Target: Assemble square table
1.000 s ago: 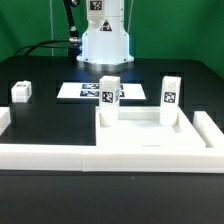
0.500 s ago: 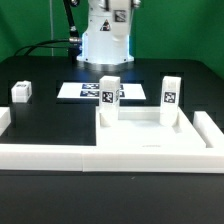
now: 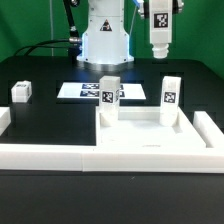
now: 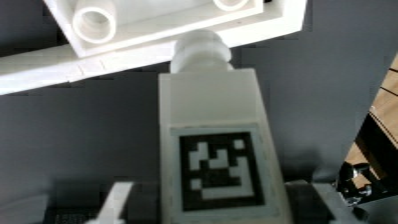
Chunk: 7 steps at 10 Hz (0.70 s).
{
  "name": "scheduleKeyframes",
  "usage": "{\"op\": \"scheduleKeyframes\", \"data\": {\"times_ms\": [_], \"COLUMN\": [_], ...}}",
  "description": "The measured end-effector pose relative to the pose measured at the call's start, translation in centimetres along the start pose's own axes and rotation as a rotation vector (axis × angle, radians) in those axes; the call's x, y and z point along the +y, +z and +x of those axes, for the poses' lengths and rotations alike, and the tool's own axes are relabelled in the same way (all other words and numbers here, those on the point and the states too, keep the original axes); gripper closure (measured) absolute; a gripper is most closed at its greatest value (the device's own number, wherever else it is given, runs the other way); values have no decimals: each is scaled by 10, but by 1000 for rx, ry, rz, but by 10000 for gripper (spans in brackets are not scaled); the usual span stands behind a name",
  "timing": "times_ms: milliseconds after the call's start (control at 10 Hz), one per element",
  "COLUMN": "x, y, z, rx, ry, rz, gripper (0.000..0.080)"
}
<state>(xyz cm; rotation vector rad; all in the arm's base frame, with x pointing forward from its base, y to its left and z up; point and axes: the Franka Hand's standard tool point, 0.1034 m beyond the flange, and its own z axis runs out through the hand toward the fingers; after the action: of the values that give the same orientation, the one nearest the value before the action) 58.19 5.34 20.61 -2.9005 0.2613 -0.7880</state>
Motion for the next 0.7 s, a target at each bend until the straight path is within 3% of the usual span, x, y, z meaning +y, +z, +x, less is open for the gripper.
{"op": "scheduleKeyframes", "data": {"times_ms": [200,300,400,600,700], "x": [0,0,-6,-13,-13], "y": [1,9,32,69,80], "z": [-1,-9,-22,-21,-25], "rx": [2,56,43,71,75], "ry": [-3,-36,-57,-75,-78], "rz": [-2,-15,-22,-29,-33], "gripper": [508,508,508,508,508]}}
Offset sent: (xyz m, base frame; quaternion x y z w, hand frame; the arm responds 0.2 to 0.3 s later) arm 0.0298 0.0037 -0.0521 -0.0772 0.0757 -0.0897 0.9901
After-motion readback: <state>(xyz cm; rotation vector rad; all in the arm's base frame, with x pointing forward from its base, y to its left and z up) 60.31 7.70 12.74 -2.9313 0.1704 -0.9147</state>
